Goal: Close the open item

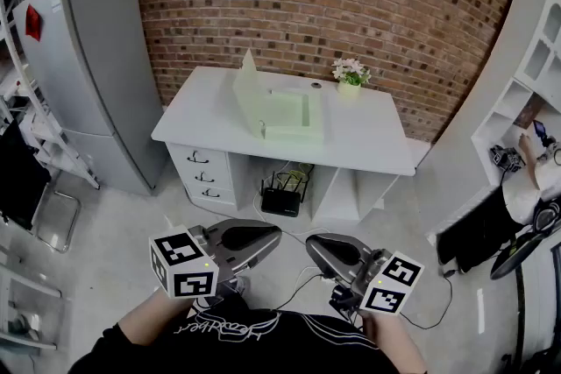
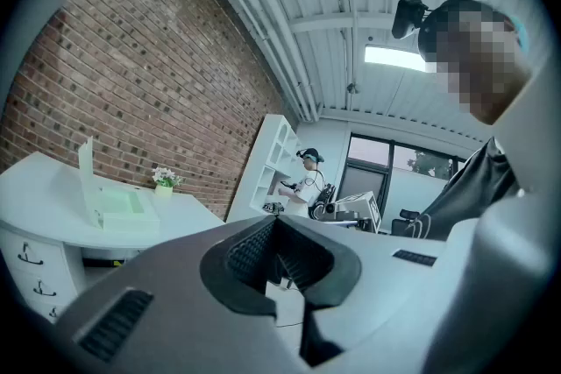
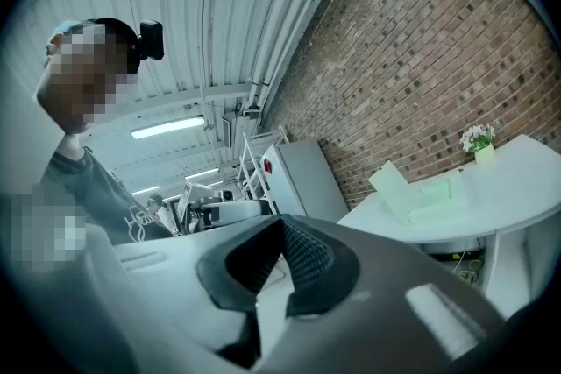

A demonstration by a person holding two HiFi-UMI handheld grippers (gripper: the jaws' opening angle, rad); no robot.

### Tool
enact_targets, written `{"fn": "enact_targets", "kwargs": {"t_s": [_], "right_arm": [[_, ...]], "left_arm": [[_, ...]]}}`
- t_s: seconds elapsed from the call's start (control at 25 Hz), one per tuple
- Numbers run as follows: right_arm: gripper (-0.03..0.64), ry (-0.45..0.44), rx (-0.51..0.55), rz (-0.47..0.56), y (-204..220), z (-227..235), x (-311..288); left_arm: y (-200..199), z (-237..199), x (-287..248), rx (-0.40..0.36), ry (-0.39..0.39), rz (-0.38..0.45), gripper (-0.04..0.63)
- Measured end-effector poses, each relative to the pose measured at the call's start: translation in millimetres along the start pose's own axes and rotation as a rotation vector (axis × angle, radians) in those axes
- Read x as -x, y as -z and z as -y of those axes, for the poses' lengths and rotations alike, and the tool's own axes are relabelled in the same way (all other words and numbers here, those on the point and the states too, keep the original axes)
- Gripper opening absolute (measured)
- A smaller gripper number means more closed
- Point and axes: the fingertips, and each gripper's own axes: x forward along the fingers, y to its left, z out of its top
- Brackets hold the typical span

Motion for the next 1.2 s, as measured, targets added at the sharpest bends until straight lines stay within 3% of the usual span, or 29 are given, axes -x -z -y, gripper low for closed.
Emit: {"fn": "enact_targets", "kwargs": {"t_s": [0.4, 0.56, 0.84, 1.2], "right_arm": [[0.003, -0.029, -0.029, 0.027, 10, -18, 24], [0.003, -0.015, -0.042, 0.015, 20, -15, 26], [0.003, -0.001, -0.098, 0.014, 25, 8, 18], [0.003, 0.028, -0.174, 0.026, 20, 68, -21]], "left_arm": [[15, 30, 1, 0.009, -0.058, 0.029, 0.002], [30, 27, 7, 0.055, -0.083, 0.024, 0.002], [33, -2, 4, 0.136, -0.085, 0.056, 0.002], [21, -70, -15, 0.190, -0.065, 0.024, 0.002]]}}
